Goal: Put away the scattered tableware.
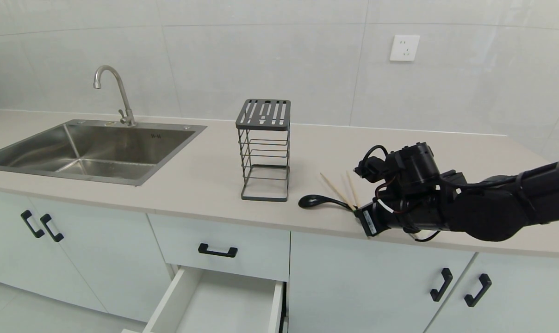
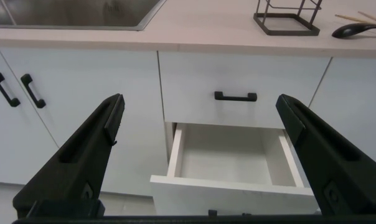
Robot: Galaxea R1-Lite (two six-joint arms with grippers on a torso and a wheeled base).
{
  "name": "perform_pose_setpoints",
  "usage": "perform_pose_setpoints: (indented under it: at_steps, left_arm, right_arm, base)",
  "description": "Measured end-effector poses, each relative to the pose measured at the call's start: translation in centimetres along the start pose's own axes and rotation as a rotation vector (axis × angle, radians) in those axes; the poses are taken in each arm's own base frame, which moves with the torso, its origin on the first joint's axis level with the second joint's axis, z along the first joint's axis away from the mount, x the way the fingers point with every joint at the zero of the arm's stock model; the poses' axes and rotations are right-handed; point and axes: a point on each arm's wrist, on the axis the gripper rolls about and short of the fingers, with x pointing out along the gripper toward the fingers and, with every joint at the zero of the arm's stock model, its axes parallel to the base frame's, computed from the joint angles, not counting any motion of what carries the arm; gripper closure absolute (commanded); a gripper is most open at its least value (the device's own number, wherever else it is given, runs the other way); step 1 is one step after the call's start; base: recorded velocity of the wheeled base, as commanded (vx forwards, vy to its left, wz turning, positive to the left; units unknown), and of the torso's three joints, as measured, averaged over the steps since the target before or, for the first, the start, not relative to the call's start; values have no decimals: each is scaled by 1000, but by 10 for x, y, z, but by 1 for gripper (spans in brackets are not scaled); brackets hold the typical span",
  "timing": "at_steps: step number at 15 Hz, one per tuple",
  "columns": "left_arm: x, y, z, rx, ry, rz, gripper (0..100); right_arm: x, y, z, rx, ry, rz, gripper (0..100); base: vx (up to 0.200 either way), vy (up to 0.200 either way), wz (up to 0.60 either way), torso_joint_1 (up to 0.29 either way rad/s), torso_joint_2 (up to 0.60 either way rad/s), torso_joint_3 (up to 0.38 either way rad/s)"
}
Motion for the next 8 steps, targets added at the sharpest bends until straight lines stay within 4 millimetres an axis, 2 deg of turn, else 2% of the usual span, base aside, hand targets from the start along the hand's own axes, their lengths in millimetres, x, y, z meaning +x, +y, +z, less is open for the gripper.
perform_pose_setpoints:
  at_steps: [5,8]
  left_arm:
    - [0,0,0,0,0,1,0]
    - [0,0,0,0,0,1,0]
  right_arm:
    - [0,-20,10,38,-53,-68,100]
    - [-2,-24,13,43,-76,-77,100]
  base:
    - [0,0,0,0,0,0]
    - [0,0,0,0,0,0]
